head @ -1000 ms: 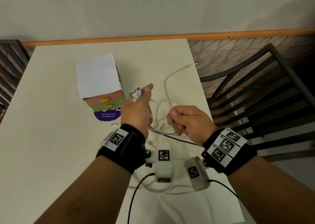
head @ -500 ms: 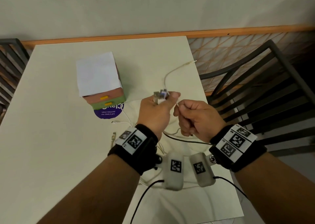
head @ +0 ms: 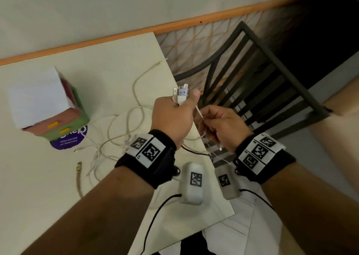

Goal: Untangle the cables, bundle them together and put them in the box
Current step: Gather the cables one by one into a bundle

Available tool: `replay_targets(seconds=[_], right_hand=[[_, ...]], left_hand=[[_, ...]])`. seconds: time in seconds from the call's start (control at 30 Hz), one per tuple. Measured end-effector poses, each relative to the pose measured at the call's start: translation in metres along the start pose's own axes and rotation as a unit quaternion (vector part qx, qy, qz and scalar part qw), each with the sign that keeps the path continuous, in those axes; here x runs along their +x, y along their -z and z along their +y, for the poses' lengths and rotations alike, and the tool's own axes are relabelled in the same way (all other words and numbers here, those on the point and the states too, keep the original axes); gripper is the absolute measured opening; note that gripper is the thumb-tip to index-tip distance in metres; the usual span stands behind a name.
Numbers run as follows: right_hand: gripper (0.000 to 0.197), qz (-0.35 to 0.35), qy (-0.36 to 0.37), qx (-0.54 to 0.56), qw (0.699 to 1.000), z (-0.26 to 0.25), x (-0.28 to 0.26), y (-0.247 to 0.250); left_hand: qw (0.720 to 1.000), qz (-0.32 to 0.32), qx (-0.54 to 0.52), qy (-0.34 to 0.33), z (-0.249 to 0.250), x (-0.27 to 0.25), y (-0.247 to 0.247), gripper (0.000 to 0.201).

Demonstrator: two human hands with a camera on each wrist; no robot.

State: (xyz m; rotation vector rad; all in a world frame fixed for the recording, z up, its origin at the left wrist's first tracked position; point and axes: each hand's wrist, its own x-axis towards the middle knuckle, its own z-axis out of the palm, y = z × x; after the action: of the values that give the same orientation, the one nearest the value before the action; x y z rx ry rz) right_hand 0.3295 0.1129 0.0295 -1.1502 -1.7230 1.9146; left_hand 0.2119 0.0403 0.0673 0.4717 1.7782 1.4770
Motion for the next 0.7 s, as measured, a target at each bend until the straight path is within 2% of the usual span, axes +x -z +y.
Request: replay_targets(seconds=[0.1, 0.2, 0.27, 0.37, 0.43, 0.47, 0.5, 0.53, 0.57, 0.6, 0.63, 0.7], right_hand=[[0.027, 0.03, -0.041, -0.021, 0.998, 0.019, -0.011, 0.03], [0.026, 0.045, -0.105, -0.077, 0.99, 0.052, -0.023, 0.051], [0.026, 0.041, -0.139, -0.175, 0.974, 0.075, -0.029, 0.061], [0.026, 0.016, -0.187, -0.314, 0.931, 0.099, -0.032, 0.072], [0.021, 0.054, -0.211, -0.367, 0.905, 0.096, -0.033, 0.077], [0.026, 0.071, -0.208, -0.373, 0.902, 0.091, -0.034, 0.08], [0.041, 0.078, -0.175, -0.363, 0.912, 0.085, -0.036, 0.082], [0.056, 0.064, -0.115, -0.332, 0.934, 0.075, -0.039, 0.084], [0.063, 0.029, -0.041, -0.289, 0.956, 0.063, -0.043, 0.083], [0.058, -0.012, 0.039, -0.231, 0.972, 0.049, -0.048, 0.08], [0.046, -0.049, 0.096, -0.184, 0.977, 0.036, -0.053, 0.075], [0.014, -0.072, 0.136, -0.16, 0.975, 0.022, -0.052, 0.061]], left_hand=[[0.998, -0.037, -0.05, 0.029, 0.004, -0.011, -0.03, 0.046], [0.977, -0.141, -0.144, 0.07, 0.008, -0.024, -0.051, 0.048], [0.96, -0.203, -0.172, 0.091, 0.009, -0.03, -0.062, 0.048], [0.956, -0.239, -0.149, 0.077, 0.007, -0.031, -0.074, 0.051], [0.962, -0.241, -0.114, 0.06, 0.005, -0.031, -0.079, 0.053], [0.965, -0.24, -0.095, 0.052, 0.003, -0.031, -0.082, 0.054], [0.967, -0.237, -0.079, 0.044, 0.001, -0.031, -0.084, 0.056], [0.97, -0.23, -0.068, 0.039, -0.001, -0.032, -0.086, 0.057], [0.972, -0.223, -0.061, 0.034, -0.002, -0.033, -0.089, 0.058], [0.974, -0.216, -0.06, 0.03, -0.003, -0.034, -0.091, 0.058], [0.975, -0.211, -0.066, 0.024, -0.005, -0.034, -0.092, 0.058], [0.974, -0.204, -0.088, 0.033, -0.003, -0.035, -0.092, 0.058]])
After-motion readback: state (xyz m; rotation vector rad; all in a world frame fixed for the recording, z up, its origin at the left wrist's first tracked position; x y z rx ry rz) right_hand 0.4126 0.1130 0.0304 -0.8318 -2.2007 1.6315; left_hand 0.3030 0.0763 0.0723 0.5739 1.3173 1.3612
